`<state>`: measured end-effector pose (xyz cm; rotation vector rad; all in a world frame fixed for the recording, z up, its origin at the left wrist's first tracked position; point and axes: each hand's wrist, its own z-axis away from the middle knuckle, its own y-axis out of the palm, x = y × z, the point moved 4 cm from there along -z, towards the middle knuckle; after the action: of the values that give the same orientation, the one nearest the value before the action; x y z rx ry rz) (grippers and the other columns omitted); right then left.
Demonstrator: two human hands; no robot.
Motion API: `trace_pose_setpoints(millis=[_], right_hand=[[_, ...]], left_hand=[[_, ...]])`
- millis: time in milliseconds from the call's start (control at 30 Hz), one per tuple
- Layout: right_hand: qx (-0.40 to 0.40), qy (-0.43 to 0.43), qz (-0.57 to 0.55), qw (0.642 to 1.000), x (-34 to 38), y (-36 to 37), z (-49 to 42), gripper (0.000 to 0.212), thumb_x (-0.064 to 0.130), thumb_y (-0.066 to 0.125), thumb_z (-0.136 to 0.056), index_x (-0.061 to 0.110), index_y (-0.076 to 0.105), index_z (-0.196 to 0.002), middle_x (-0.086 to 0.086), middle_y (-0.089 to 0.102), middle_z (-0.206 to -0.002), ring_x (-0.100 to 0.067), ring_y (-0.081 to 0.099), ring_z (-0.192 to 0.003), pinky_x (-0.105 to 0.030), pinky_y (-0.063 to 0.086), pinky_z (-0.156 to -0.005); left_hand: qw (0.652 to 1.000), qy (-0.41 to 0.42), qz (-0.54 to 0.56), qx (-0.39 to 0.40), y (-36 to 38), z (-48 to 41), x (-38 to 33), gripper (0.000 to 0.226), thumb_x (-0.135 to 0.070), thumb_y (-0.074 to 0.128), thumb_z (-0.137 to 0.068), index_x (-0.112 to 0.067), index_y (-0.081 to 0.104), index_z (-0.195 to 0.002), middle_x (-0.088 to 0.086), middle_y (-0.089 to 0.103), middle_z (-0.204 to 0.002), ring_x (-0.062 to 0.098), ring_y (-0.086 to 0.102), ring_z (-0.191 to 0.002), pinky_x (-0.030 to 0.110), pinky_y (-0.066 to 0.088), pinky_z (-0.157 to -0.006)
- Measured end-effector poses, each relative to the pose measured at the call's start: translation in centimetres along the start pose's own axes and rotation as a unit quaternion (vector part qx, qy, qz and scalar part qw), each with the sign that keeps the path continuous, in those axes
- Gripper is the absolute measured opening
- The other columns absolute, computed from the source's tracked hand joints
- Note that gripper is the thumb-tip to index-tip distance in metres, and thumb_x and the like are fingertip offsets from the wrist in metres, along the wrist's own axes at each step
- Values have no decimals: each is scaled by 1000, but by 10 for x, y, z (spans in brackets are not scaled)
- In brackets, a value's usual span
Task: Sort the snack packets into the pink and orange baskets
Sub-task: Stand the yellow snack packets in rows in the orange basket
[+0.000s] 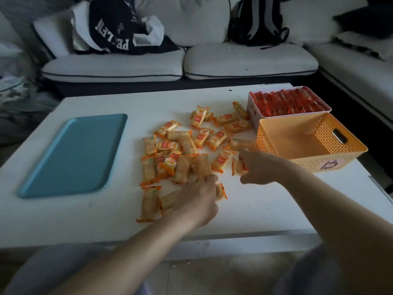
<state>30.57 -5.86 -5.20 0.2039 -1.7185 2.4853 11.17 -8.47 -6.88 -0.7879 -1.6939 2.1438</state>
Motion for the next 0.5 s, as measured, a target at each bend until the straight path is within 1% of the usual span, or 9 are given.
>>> trace_pose_setpoints(millis=[67, 100, 200, 267, 300, 367, 433, 467, 500], right_hand=[[-25, -3, -54, 998, 3, -4, -15, 73, 25, 67, -89, 15, 28, -149, -4, 60, -124, -17, 57, -98, -30, 53, -78], [-47, -12, -59, 997, 6, -6, -24, 75, 24, 68, -87, 17, 28, -149, -5, 58, -127, -19, 56, -101, -31, 52, -80], [-90, -36, 25, 995, 20, -7, -50, 79, 25, 74, -79, 27, 37, -149, -3, 51, -138, -26, 61, -110, -36, 58, -82], [-83, -44, 95, 991, 29, 1, -60, 77, 24, 75, -79, 29, 41, -148, 0, 42, -142, -25, 60, -108, -35, 59, -77], [-76, -51, 120, 989, 34, 7, -64, 69, 23, 75, -81, 27, 46, -144, 1, 44, -138, -22, 60, -102, -33, 58, -73], [-59, -50, 138, 987, 40, 13, -66, 47, 23, 72, -83, 24, 55, -127, 4, 55, -121, -18, 58, -92, -31, 54, -67], [-56, -30, 142, 988, 42, 12, -67, 38, 28, 73, -83, 24, 58, -117, 5, 60, -108, -18, 61, -92, -31, 54, -68], [-55, -17, 144, 988, 41, 9, -66, 38, 32, 75, -81, 25, 59, -115, 5, 62, -105, -18, 63, -93, -32, 54, -69], [-62, -8, 142, 988, 40, 3, -65, 39, 37, 76, -79, 25, 60, -113, 7, 61, -102, -18, 63, -91, -32, 55, -69]], left_hand=[[999, -20, 30, 3, -18, 6, 15, 55, -18, 54, -91, -16, 35, -143, 6, 41, -142, 32, 43, -131, 41, 40, -104], [998, -41, 46, 3, -26, 10, 27, 49, -20, 53, -93, -18, 37, -139, 5, 39, -141, 33, 47, -128, 40, 41, -101], [992, -114, 54, 12, -34, 21, 72, 37, -31, 53, -93, -21, 41, -126, 6, 39, -134, 37, 54, -116, 40, 44, -89], [989, -139, -4, 50, -26, 26, 90, 48, -48, 54, -86, -24, 40, -125, 4, 38, -128, 36, 56, -112, 39, 44, -84], [987, -148, -26, 63, -17, 27, 96, 56, -53, 58, -81, -26, 41, -127, 2, 38, -126, 34, 56, -113, 40, 46, -85], [987, -143, -32, 66, -2, 24, 99, 68, -55, 68, -75, -26, 44, -133, -1, 42, -132, 28, 54, -122, 40, 49, -93], [992, -113, -9, 51, 9, 18, 96, 66, -46, 73, -80, -24, 49, -137, -1, 45, -144, 23, 45, -135, 37, 44, -103], [994, -98, -9, 40, 10, 16, 93, 61, -42, 72, -83, -24, 51, -137, -2, 47, -146, 21, 44, -137, 35, 43, -105], [995, -94, -15, 24, 6, 17, 91, 56, -40, 70, -83, -26, 54, -135, -3, 50, -144, 21, 47, -135, 36, 46, -102]])
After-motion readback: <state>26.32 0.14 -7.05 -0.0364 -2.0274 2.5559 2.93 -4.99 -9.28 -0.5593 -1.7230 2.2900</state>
